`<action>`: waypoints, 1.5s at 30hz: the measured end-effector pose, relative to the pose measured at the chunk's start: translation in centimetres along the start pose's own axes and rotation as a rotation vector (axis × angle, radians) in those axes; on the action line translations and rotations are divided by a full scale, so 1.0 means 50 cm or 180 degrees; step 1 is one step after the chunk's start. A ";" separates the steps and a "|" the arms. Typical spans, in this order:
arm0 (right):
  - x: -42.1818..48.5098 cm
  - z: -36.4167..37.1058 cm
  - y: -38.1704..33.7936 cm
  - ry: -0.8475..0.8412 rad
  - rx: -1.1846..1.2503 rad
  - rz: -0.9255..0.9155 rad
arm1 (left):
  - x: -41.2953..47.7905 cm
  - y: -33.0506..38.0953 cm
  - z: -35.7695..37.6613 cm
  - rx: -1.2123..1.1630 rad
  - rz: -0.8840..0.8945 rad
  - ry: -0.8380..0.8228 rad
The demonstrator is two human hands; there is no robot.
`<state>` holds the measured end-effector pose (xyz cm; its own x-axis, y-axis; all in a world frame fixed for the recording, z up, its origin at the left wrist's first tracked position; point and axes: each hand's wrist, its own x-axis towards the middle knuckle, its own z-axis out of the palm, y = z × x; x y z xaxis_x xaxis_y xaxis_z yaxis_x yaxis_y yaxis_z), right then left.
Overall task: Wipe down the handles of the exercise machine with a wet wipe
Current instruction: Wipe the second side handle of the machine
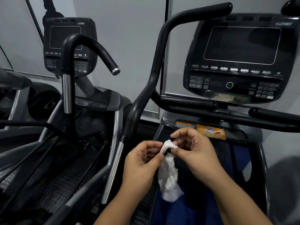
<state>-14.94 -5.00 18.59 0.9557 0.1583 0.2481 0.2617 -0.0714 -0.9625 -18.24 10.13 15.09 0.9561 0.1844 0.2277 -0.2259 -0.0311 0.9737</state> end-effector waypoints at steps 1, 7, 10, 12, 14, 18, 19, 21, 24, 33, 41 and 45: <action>0.004 -0.002 0.001 -0.0015 0.0024 0.0004 | 0.004 -0.001 0.002 -0.0012 0.0030 0.0017; 0.019 -0.016 -0.005 -0.0097 0.0095 -0.0048 | 0.015 0.007 0.005 -0.0716 -0.0075 0.0146; 0.023 -0.021 -0.010 -0.0068 0.0117 -0.0144 | 0.013 0.019 -0.003 -0.1157 -0.0193 0.0278; 0.020 -0.018 -0.013 -0.0120 -0.0010 -0.0211 | 0.008 0.028 -0.011 -0.1165 -0.0153 0.0241; 0.014 -0.008 -0.018 -0.0202 -0.0051 -0.0196 | 0.003 0.035 -0.023 -0.0954 -0.0087 0.0086; -0.001 0.019 -0.032 -0.0321 -0.0006 -0.0257 | -0.007 0.041 -0.045 -0.0684 -0.0021 -0.0063; -0.005 0.024 -0.036 -0.0354 0.0033 -0.0289 | -0.010 0.039 -0.049 -0.0598 -0.0008 -0.0002; -0.013 0.033 -0.041 -0.0412 0.0039 -0.0355 | -0.016 0.036 -0.056 -0.0576 0.0006 0.0137; -0.028 0.045 -0.042 -0.0465 -0.0308 -0.0545 | -0.025 0.036 -0.077 -0.0426 0.0119 -0.0023; -0.074 0.076 -0.035 -0.0198 -0.1389 -0.1098 | -0.062 0.039 -0.132 -0.0541 0.0212 0.0035; -0.097 0.077 -0.039 -0.0173 -0.0062 -0.0199 | -0.095 0.038 -0.216 -0.1293 -0.0175 0.0167; -0.110 0.082 -0.038 -0.0344 0.0327 -0.0063 | -0.101 0.032 -0.250 -0.0886 -0.0136 0.0063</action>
<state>-21.26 -1.71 18.58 0.9290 0.2642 0.2591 0.2598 0.0331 -0.9651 -25.77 21.43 15.35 0.9626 0.1990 0.1837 -0.2307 0.2476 0.9410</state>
